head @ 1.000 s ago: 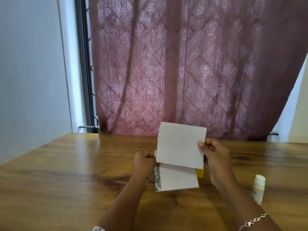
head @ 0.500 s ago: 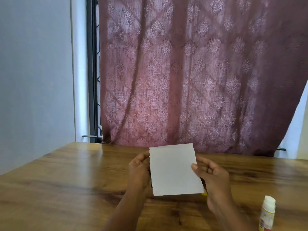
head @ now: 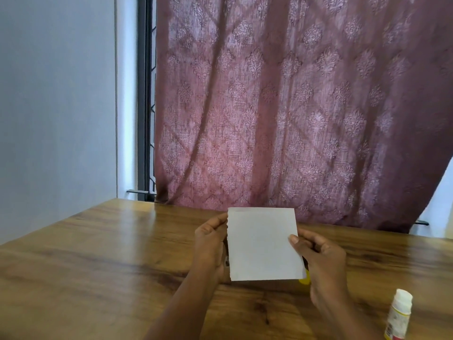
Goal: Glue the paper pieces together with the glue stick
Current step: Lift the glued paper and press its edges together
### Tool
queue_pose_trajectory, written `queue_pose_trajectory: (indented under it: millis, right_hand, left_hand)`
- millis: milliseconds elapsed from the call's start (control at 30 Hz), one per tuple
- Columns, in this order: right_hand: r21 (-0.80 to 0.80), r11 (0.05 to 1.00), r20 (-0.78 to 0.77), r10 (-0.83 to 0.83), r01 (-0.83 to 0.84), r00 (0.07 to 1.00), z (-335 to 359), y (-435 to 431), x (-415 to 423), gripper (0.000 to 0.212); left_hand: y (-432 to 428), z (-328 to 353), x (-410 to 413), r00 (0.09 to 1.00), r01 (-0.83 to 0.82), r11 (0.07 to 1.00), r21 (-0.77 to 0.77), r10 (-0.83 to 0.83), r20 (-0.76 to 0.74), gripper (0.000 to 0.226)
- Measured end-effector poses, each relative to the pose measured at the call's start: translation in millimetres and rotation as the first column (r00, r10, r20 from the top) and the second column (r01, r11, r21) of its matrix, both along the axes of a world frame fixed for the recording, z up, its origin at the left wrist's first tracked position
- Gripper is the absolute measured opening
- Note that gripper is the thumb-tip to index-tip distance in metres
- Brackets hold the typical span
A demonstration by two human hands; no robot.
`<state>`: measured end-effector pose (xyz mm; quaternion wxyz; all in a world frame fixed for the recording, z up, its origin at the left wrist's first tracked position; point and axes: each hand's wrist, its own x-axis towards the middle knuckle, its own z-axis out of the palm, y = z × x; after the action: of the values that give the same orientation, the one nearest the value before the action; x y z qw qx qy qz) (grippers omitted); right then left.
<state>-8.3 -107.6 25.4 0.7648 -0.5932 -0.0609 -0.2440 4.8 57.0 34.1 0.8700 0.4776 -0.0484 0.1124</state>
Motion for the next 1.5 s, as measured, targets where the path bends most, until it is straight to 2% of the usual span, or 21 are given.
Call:
queue_pose_trajectory:
  millis: [300,533,767,967,1167,1500]
  right_hand:
    - [0.013,0.999,0.018,-0.047,0.047,0.999,-2.8,-3.3,6.6,0.010]
    - [0.019,0.998,0.041,-0.052,0.052,0.998,-6.4,-4.7,10.2,0.014]
    - [0.007,0.998,0.037,-0.067,0.067,0.997,-9.8,-7.1,13.6,0.011]
    - [0.002,0.996,0.032,-0.089,0.089,0.996,-9.2,-6.5,12.6,0.013]
    - [-0.004,0.995,0.019,-0.099,0.099,0.995,-9.0,-5.8,12.4,0.014]
    - [-0.001,0.995,0.012,-0.101,0.101,0.995,-9.0,-5.2,12.8,0.012]
  left_hand:
    - [-2.2,-0.2,2.3,1.000,0.008,1.000,-0.007,-0.008,0.016,0.029]
    - [-3.4,-0.7,1.2,0.997,0.051,0.998,0.019,-0.052,0.054,0.032]
    - [-4.4,-2.8,4.8,0.995,0.075,0.997,-0.002,-0.075,0.067,0.024]
    - [-8.1,-2.0,6.1,0.994,0.088,0.996,-0.018,-0.087,0.068,0.038]
    - [-6.6,-4.9,3.4,0.988,0.126,0.992,-0.010,-0.124,0.093,0.017]
    - [-6.2,-7.4,7.0,0.991,0.091,0.996,0.019,-0.092,0.097,0.014]
